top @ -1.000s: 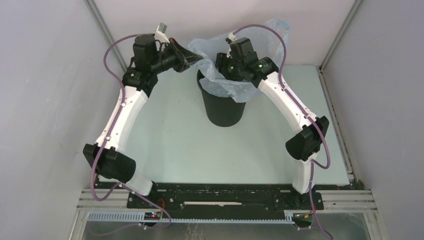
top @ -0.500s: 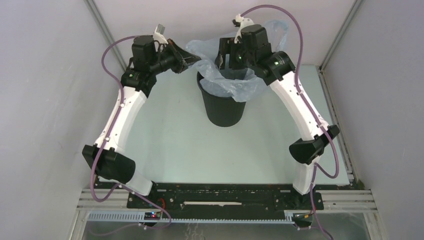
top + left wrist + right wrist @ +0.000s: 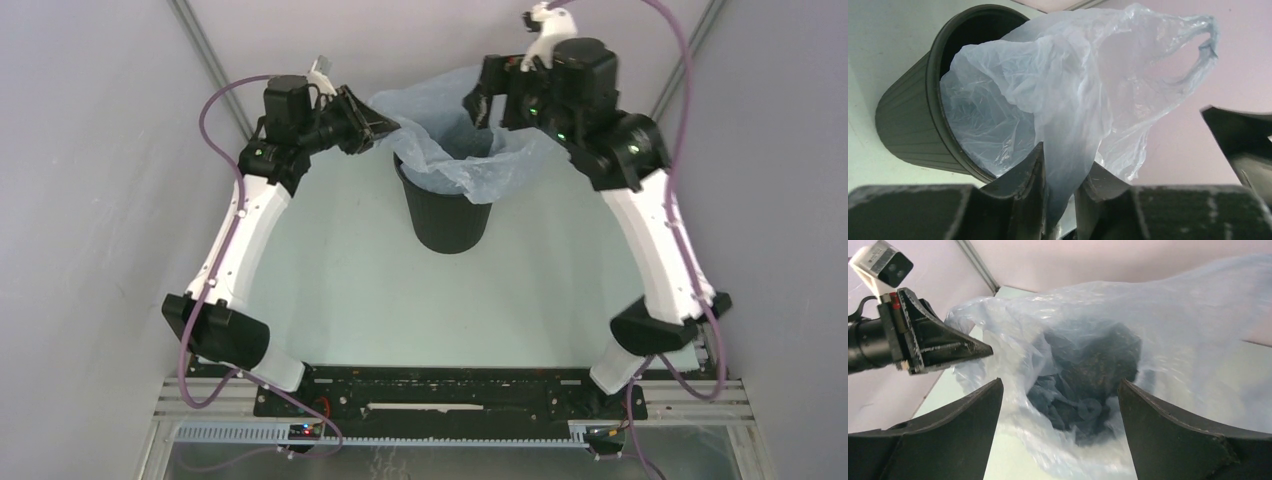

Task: Put the trash bags into the trash bin

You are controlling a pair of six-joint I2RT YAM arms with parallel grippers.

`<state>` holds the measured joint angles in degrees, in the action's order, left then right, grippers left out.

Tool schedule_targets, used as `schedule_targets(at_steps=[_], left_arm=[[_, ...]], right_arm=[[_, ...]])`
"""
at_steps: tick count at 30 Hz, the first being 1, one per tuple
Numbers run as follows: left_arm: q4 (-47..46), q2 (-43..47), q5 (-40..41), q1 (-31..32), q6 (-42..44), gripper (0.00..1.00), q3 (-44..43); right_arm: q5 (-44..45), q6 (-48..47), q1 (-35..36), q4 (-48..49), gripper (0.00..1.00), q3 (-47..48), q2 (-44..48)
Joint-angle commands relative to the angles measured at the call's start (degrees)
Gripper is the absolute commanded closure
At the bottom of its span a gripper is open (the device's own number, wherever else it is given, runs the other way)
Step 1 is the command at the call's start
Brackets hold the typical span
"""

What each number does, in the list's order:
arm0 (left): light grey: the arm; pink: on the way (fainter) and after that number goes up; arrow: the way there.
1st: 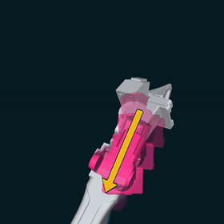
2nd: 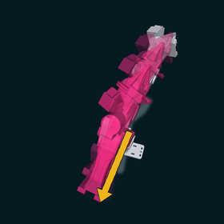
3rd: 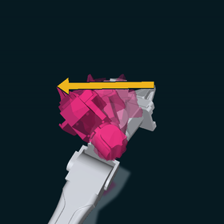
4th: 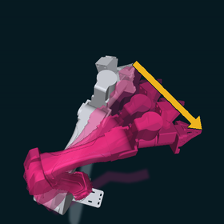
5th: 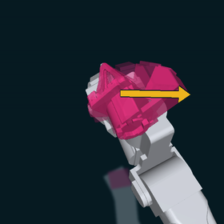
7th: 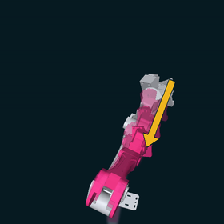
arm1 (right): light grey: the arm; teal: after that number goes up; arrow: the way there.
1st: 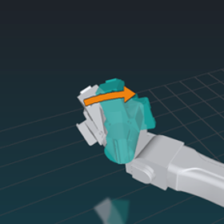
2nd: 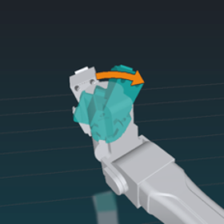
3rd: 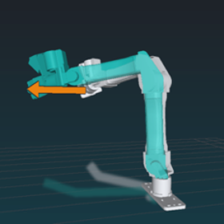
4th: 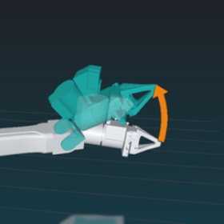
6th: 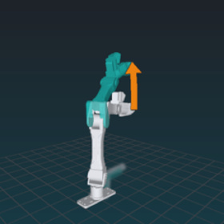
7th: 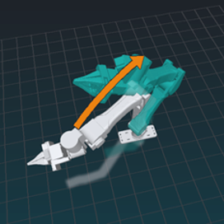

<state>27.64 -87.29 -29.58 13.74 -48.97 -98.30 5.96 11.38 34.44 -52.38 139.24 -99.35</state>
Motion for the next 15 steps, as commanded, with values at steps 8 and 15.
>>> schedule_targets(at_steps=[8, 15], left_arm=[[3.7, 6.3, 2.1, -0.2, 1.7, 0.42, -3.2], [5.5, 7.9, 2.7, -0.2, 2.4, 0.30, -2.0]], right_arm=[[1.7, 0.8, -10.9, -1.6, 0.06, -16.7, 21.5], [-10.1, 1.4, -18.8, 2.8, 0.04, -23.2, 23.4]])
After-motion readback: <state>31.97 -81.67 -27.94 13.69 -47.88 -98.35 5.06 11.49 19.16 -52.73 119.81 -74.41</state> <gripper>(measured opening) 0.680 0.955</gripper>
